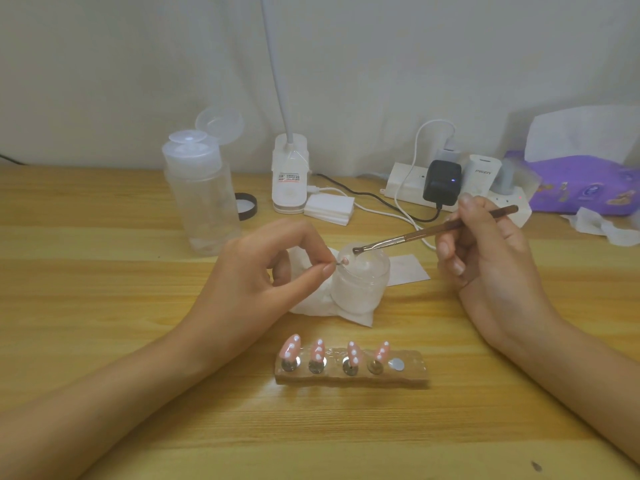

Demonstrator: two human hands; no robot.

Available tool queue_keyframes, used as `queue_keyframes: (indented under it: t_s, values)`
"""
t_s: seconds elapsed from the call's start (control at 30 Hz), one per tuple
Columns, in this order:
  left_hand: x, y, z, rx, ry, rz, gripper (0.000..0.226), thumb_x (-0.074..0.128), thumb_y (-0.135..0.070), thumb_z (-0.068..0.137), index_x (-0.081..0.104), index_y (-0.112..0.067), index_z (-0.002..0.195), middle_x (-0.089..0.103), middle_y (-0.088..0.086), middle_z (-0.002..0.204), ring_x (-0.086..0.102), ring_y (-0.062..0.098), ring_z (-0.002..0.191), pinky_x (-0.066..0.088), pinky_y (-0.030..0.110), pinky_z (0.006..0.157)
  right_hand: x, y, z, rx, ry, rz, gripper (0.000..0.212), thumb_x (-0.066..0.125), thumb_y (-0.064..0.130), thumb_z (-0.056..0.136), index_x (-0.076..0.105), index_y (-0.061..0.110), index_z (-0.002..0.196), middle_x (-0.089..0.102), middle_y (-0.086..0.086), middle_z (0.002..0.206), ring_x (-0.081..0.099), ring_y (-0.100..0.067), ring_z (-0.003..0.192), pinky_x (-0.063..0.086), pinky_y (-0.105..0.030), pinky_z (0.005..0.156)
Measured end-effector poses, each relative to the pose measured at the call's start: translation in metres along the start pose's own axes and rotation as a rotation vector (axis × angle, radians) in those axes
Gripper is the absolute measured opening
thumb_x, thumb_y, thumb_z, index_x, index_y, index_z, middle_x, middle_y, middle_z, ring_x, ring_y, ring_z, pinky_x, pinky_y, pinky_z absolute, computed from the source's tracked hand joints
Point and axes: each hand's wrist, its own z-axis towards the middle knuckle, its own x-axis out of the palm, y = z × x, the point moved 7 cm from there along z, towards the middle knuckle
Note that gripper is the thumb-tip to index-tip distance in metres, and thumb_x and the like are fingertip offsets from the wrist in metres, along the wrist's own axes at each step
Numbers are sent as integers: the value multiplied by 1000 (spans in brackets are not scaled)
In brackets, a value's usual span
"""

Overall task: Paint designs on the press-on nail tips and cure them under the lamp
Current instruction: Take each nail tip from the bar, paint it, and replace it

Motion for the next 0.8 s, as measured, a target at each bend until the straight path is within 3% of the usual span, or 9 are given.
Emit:
queue_keyframes:
  t_s: [0.3,0.8]
  values:
    - [0,0,0,0,-6,3,6,69,-21,86,66,-22,81,63,-13,84,41,9,50,37,11,56,5,0,1,-17,78,-53,24,57,40,88,51,19,76,60,0,53,42,-9,41,35,-16,41]
    - [-1,0,0,22,-13,20,5,69,-22,87,66,-21,83,62,-10,86,41,9,51,35,9,58,6,-2,2,-37,102,-106,24,56,38,88,51,19,74,61,-2,53,40,-10,37,29,-17,38]
